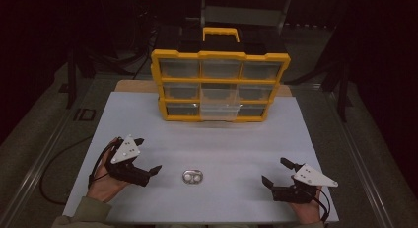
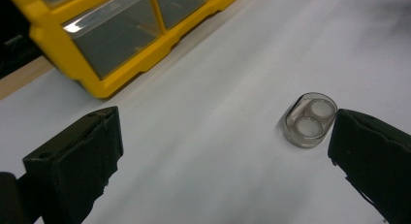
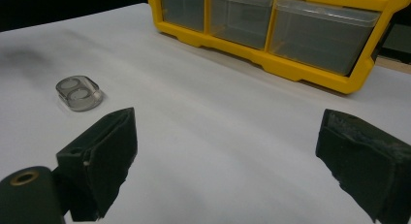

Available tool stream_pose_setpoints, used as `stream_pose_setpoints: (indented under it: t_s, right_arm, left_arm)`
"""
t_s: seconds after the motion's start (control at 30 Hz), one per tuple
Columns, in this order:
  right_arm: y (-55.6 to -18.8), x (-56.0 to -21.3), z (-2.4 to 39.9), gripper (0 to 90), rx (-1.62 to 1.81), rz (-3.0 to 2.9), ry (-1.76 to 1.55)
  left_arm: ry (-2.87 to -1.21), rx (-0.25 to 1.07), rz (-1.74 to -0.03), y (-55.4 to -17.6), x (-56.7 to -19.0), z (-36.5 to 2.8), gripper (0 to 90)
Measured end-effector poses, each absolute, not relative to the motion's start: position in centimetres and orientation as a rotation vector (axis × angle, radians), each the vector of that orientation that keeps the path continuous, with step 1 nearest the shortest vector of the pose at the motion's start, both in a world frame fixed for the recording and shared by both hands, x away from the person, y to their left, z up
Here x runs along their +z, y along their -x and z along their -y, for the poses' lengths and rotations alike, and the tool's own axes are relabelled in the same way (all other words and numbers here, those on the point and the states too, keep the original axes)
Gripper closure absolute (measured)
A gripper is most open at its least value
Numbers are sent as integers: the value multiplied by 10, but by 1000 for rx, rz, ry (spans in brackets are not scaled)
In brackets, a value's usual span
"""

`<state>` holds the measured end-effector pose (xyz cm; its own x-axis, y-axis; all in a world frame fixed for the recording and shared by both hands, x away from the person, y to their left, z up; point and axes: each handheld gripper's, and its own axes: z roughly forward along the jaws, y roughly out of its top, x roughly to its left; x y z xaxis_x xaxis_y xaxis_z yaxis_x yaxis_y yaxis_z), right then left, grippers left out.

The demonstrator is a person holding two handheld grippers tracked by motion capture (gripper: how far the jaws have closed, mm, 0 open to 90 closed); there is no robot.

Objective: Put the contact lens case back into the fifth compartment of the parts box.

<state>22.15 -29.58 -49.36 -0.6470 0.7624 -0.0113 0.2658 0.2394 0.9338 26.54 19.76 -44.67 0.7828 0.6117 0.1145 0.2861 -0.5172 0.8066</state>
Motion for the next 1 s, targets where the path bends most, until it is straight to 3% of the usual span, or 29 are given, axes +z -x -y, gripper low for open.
stream_pose_setpoints:
  t_s: [1.0]
  right_arm:
    - [-221, -493, 296, 79, 1410, -2051, -936]
  left_arm:
    - [-2340, 397, -541, -285, -451, -158, 0]
